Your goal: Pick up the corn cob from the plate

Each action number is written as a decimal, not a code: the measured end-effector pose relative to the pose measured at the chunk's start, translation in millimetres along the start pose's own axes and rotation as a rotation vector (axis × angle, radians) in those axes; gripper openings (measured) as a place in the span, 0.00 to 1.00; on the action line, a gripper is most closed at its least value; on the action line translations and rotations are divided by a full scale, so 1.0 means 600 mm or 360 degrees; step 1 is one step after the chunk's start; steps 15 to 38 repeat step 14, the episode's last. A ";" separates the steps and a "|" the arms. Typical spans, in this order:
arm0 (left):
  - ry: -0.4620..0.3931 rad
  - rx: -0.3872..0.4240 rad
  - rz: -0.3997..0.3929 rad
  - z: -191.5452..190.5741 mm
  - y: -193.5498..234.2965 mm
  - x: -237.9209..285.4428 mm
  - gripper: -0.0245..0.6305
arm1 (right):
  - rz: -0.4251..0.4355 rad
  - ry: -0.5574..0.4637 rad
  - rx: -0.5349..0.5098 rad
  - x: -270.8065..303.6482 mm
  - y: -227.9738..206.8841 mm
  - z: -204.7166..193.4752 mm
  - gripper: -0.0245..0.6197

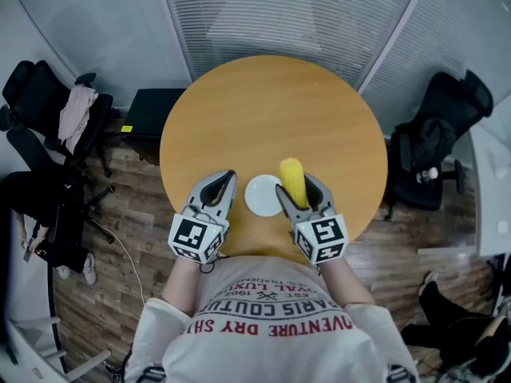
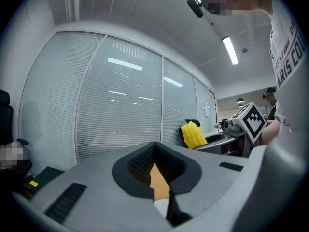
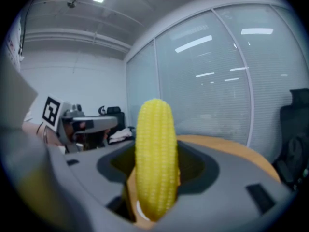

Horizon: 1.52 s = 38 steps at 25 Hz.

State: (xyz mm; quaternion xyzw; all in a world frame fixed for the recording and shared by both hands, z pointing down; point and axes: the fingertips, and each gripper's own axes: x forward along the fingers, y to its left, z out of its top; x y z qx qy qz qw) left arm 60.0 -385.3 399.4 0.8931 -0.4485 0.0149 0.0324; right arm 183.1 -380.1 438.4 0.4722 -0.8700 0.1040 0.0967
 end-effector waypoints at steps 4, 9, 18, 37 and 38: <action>0.0000 -0.0015 0.0009 0.001 0.004 0.000 0.09 | -0.0006 0.0006 0.0004 0.004 0.003 0.002 0.45; 0.0022 0.0004 0.0017 -0.004 0.007 -0.002 0.09 | 0.0014 0.0024 0.0031 0.007 0.007 -0.001 0.45; 0.0030 -0.0019 0.0032 -0.011 0.017 -0.018 0.09 | 0.0052 0.0051 0.0035 0.008 0.026 -0.009 0.45; 0.0030 -0.0019 0.0032 -0.011 0.017 -0.018 0.09 | 0.0052 0.0051 0.0035 0.008 0.026 -0.009 0.45; 0.0030 -0.0019 0.0032 -0.011 0.017 -0.018 0.09 | 0.0052 0.0051 0.0035 0.008 0.026 -0.009 0.45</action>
